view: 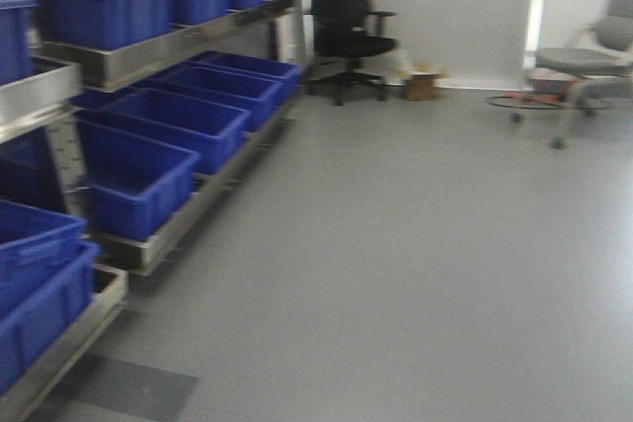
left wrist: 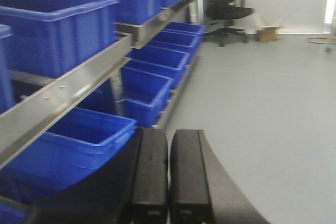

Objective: Place yellow foam block on left shelf second layer
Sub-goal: 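Drive the base away from the table toward the bin shelf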

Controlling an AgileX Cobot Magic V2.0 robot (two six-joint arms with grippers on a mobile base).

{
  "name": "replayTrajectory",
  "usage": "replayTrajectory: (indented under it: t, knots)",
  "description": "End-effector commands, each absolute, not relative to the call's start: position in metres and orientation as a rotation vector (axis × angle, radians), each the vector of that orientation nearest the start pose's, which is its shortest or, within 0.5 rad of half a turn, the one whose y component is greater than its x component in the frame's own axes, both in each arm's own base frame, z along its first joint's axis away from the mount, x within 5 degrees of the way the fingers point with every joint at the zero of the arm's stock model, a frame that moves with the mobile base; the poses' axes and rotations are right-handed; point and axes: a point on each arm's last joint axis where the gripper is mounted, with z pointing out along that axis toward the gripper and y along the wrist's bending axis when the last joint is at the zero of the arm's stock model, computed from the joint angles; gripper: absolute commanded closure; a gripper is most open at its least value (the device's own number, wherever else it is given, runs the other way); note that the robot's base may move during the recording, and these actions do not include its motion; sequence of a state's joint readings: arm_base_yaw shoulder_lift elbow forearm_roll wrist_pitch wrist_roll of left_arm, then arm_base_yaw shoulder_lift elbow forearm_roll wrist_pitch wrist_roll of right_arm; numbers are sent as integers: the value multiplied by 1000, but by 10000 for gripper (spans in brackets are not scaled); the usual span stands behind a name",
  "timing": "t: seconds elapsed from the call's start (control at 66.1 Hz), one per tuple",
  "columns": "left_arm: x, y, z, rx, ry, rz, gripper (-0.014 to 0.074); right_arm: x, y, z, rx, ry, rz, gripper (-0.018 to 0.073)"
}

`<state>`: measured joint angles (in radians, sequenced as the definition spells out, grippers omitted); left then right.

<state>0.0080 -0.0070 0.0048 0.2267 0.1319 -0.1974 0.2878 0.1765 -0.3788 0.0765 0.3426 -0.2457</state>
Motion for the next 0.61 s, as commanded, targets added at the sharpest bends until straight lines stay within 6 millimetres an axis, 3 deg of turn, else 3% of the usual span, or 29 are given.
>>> replayTrajectory:
  t: [0.0,0.59]
  knots:
    - [56,1,200,5,1538,35,460,51,17,314,-357,1483,106,293]
    - [56,1,200,5,1538,35,460,51,17,314,-357,1483,106,293]
